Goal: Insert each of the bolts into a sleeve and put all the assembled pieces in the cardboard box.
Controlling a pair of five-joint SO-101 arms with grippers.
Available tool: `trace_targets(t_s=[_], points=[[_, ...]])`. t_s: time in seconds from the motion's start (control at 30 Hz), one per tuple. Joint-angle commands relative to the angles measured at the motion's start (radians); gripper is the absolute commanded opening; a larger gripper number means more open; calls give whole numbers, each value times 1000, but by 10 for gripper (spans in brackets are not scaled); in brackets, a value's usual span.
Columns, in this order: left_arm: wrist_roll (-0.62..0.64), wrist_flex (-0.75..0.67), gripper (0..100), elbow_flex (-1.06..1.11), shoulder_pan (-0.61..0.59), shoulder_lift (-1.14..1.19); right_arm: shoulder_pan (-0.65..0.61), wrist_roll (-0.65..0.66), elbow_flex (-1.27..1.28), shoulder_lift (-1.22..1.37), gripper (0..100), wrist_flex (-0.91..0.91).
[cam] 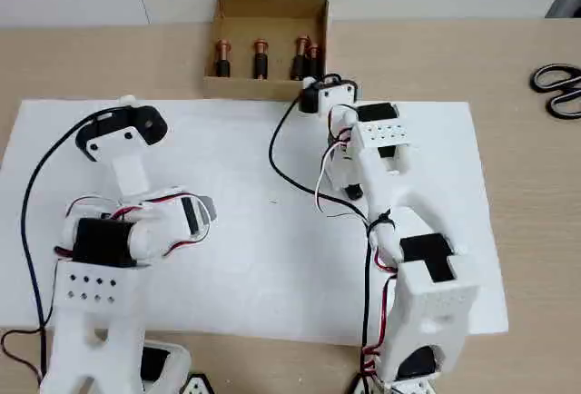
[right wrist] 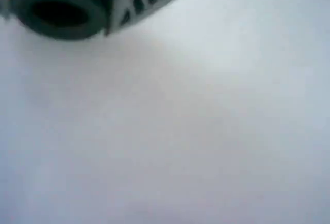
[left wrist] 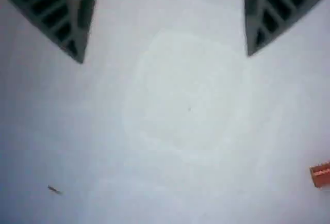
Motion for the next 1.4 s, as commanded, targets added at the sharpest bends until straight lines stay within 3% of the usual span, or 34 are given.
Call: trace_targets(t_s=[0.0,0.27,0.33,0.53,0.67,0.9,1.07,1.37], points=[[14,-38,195,15,-9,25,2,-12,-80,-101,3,36],[-14,-31,196,21,-221,109,2,-31,-98,-114,3,73],[-169,-29,196,21,-281,143,2,-49,-98,-114,3,71],[-870,-198,193,28,-454,230,-1,-51,-98,-116,3,73],[-1082,-282,193,53,-480,311,1,-77,-104,-116,3,97],[-1231,-371,193,71,-477,476,1,-77,-140,-117,3,120],[-1232,-456,192,70,-477,606,1,-78,-152,-117,3,130],[-1232,-480,191,65,-476,713,1,-78,-153,-117,3,120]])
